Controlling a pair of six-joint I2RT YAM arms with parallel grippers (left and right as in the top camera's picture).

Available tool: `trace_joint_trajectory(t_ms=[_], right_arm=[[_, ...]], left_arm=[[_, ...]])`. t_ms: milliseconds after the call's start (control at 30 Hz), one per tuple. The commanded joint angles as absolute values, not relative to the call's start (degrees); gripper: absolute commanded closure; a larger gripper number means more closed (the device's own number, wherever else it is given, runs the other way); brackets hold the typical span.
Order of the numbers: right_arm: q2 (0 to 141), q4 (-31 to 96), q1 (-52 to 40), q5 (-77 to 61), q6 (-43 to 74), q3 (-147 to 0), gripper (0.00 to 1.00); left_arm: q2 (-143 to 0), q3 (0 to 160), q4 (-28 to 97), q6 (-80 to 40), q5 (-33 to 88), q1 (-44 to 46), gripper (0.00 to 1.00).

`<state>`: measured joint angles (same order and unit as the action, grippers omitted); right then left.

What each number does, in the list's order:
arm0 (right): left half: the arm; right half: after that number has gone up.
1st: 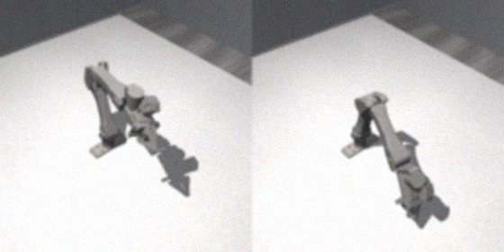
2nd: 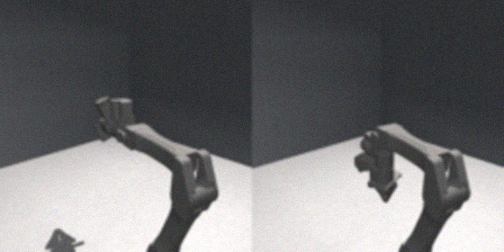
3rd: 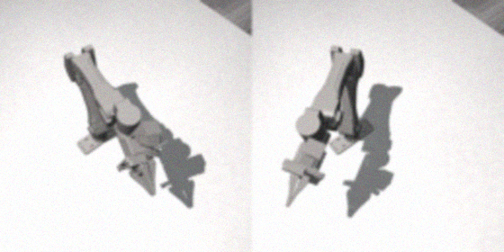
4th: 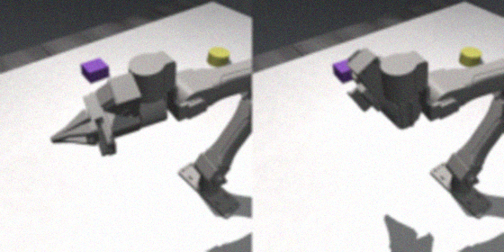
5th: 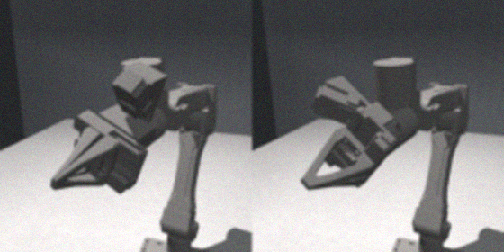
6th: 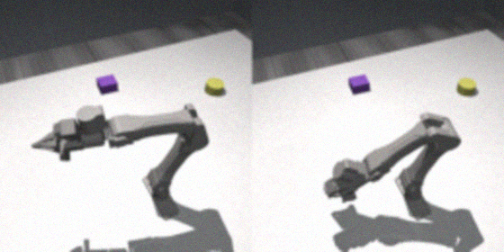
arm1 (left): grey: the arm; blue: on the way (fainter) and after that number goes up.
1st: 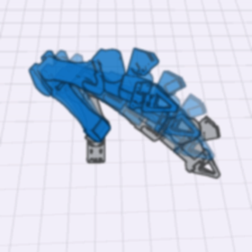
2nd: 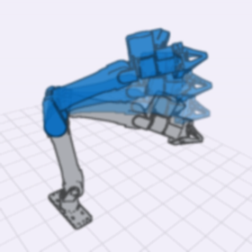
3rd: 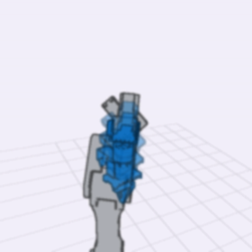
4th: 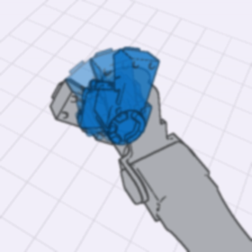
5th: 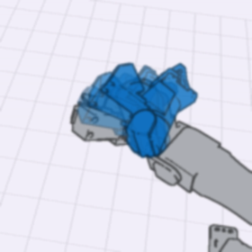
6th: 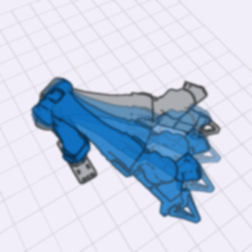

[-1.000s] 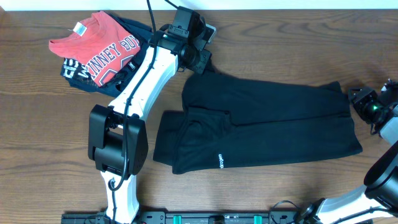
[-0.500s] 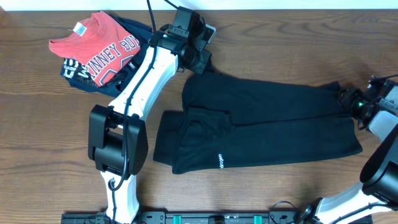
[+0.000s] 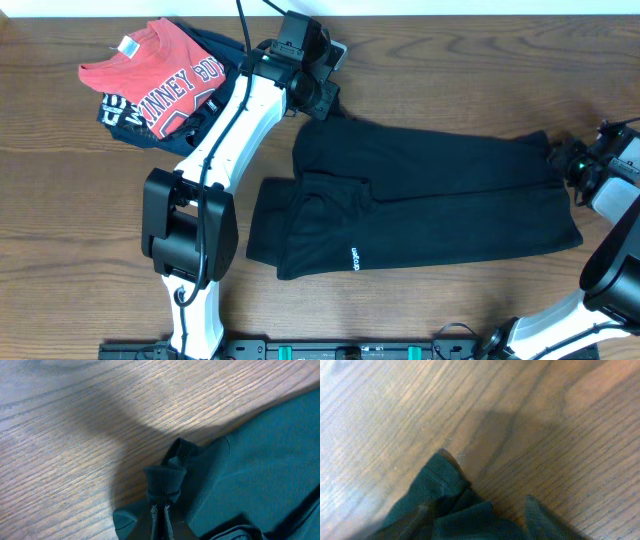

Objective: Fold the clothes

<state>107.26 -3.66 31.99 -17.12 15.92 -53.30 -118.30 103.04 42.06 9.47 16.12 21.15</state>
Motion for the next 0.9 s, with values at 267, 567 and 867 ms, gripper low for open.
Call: trace_joint_trajectory(t_ms=[267,567,867], right_arm=[[108.2,-0.7,31.7,-25.6,15.6,-53.8,0.99],[97.9,18.6,33.5,-11.5,15.9,-53.8,0.99],[96.0,29.5,33.5,1.6,21.4,-53.8,0.92]], left_arm=[[-118.6,103.5,43.0,10.5,15.8,20.9,0.94],[-118.6,103.5,42.8,10.5,15.8,20.9,0.94],[-118.6,103.5,42.7,10.5,15.8,20.9,0.94]])
